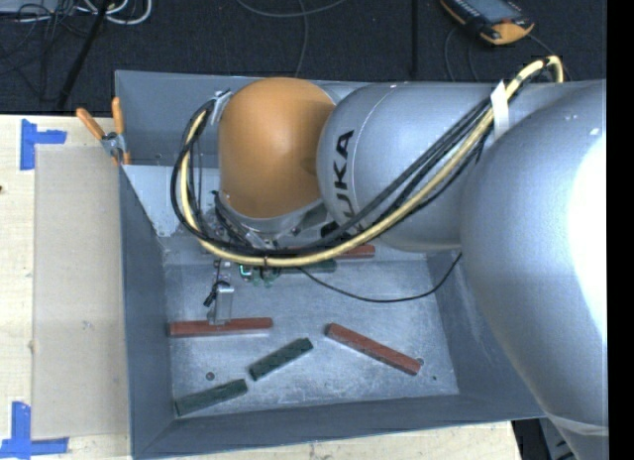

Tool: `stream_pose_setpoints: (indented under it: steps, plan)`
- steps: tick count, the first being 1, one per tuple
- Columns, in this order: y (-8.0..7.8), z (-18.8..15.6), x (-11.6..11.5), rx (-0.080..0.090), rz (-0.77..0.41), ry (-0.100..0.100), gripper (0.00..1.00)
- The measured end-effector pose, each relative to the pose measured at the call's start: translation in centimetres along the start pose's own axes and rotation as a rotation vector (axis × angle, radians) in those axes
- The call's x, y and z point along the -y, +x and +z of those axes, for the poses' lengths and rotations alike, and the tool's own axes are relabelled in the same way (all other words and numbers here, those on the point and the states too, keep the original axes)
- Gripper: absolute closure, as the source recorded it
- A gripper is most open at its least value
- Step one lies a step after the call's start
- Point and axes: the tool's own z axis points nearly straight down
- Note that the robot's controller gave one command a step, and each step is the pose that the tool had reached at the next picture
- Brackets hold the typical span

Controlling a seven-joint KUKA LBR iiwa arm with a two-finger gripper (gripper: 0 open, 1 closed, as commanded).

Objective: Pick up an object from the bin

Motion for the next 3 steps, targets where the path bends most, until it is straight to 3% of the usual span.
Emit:
stream_pose_setpoints:
  steps: [1, 2, 3]
  plan:
    - [-0.2, -0.4, 0.1, 0.007, 0.003, -0.001, 0.0]
    - [2.9, 3.0, 0.5, 0.011, -0.071, -0.002, 0.0]
    - [4.9, 8.7, 1.0, 0.01, -0.098, -0.002, 0.0]
